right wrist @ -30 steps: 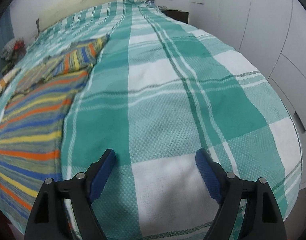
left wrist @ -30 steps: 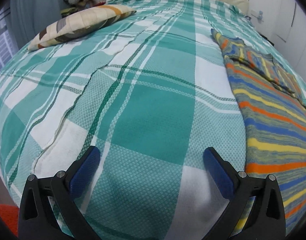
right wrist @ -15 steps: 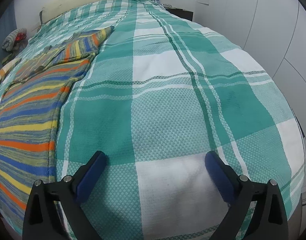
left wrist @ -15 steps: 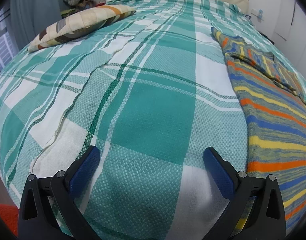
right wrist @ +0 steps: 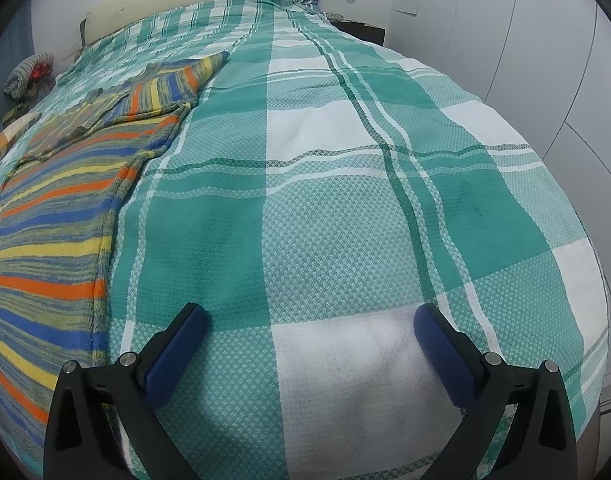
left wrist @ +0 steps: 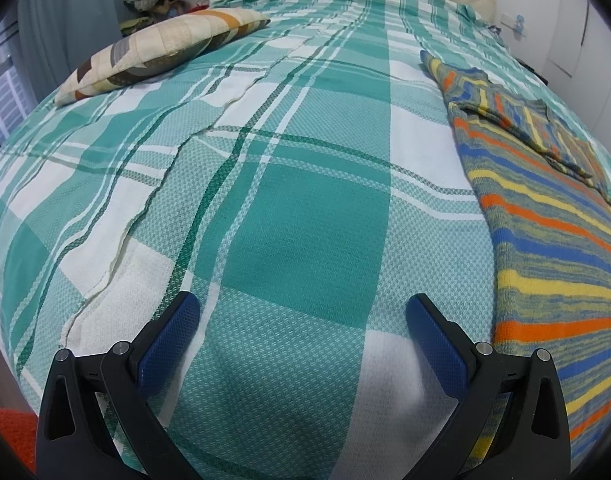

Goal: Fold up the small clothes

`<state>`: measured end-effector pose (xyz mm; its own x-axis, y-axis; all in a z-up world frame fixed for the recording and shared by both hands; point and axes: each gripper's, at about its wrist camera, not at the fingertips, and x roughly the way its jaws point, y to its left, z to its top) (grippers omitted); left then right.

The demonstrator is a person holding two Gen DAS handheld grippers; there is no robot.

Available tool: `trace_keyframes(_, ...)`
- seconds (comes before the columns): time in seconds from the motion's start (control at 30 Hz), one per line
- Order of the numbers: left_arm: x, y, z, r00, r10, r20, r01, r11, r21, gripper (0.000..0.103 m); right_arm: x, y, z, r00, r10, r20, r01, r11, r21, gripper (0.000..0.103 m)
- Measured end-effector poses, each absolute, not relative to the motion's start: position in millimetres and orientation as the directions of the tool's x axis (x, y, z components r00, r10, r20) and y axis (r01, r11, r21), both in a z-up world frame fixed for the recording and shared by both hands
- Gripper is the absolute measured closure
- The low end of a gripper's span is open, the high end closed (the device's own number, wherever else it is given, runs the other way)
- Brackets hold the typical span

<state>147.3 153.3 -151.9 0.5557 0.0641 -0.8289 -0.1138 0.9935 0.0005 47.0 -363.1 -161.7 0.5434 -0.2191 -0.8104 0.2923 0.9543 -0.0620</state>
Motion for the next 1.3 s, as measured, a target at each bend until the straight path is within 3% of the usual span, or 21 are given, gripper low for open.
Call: trace_keyframes(1.3, 147.9, 146.3, -155.4, 0.539, 0.105, -0.836, -0.102, 0.993, 0.059, 0.0, 47.1, -361.8, -163.1, 0.55, -0.226, -0.804, 0.285, 0.956, -0.074, 0.0)
